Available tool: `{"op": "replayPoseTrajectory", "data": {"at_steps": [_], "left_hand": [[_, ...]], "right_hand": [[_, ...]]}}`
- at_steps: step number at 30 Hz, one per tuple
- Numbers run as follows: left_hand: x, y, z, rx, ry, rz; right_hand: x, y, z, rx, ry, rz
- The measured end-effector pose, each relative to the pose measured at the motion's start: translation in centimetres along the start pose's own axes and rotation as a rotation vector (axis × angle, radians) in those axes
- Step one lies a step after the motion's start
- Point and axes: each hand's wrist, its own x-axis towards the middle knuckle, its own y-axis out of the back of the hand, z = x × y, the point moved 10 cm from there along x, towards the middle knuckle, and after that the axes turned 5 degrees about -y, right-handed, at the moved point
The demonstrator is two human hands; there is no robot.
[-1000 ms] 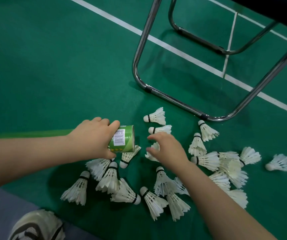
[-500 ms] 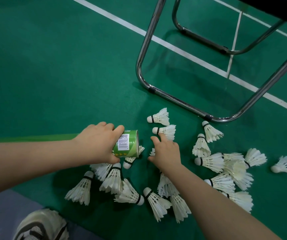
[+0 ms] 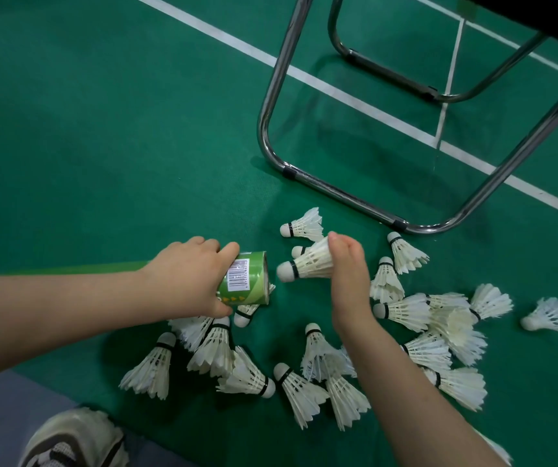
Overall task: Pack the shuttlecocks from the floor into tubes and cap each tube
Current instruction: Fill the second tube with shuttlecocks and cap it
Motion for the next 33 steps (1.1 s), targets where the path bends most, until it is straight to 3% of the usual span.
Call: {"op": "replayPoseTrajectory", "data": {"at_steps": [5, 10, 15, 20, 22, 28, 33], "left_hand": [[0.4, 0.7, 1.5, -0.031, -0.019, 0.019], [0.6, 1.8, 1.9, -0.076, -0.005, 0.059], [1.1, 2.7, 0.9, -0.118, 0.024, 0.095], [0.7, 2.9, 1.1, -0.118, 0.012, 0.107], [0.5, 2.8, 1.4, -0.11, -0.004, 0.097], [-0.4, 2.0, 2.8, 0.013, -0.099, 0.016], [0.1, 2.1, 3.5, 0.075, -0.141, -0.047]], "right_hand": [[-2.3, -2.4, 0.3, 0.066, 0.007, -0.056], [-4.3, -5.3, 0.5, 0.049, 0.032, -0.273], [-5.6, -3.1, -1.9, -0.189, 0.386, -0.15], [-6.5, -4.5, -1.8, -0.317, 0.437, -0.35], [-6.7, -5.4, -1.4, -0.291, 0.394, -0.452], [-7.2, -8.1, 1.6, -0.138, 0.039, -0.771], [-7.8, -9.6, 1.8, -0.127, -0.052, -0.9]]}}
